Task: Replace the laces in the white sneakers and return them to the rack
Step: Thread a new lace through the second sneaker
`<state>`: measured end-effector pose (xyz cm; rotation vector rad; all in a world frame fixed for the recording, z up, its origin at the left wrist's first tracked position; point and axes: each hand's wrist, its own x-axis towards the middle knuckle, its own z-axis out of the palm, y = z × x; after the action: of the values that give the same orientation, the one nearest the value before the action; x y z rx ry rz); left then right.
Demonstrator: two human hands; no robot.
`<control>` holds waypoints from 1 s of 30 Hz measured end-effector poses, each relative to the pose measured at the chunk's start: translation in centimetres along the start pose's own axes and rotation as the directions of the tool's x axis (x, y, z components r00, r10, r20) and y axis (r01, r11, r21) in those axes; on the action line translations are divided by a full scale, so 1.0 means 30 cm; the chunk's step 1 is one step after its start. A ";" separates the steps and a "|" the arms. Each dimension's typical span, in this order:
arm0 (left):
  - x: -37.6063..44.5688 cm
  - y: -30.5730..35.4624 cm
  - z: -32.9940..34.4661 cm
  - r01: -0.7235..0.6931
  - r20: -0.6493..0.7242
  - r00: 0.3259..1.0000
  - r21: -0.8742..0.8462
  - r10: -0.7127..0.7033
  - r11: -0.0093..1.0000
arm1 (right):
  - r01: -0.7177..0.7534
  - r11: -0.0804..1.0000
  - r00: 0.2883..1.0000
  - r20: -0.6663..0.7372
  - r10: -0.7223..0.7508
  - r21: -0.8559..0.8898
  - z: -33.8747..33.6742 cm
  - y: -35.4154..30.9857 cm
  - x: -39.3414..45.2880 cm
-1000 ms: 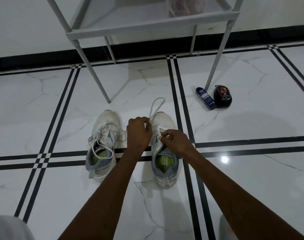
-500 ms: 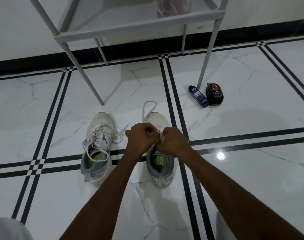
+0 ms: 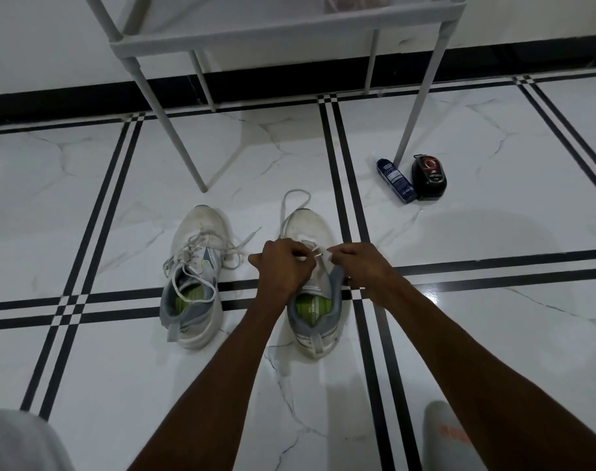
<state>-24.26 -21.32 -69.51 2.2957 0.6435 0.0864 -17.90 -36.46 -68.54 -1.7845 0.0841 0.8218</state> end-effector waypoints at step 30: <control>-0.105 0.058 0.034 0.029 -0.270 0.963 0.053 -0.014 0.998 | 0.056 0.997 0.997 -0.050 -0.059 -0.057 0.051 -0.010 0.040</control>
<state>-26.04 -24.51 -68.68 2.3515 0.8181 0.3814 -17.61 -34.64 -69.18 -1.8522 0.0438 0.7430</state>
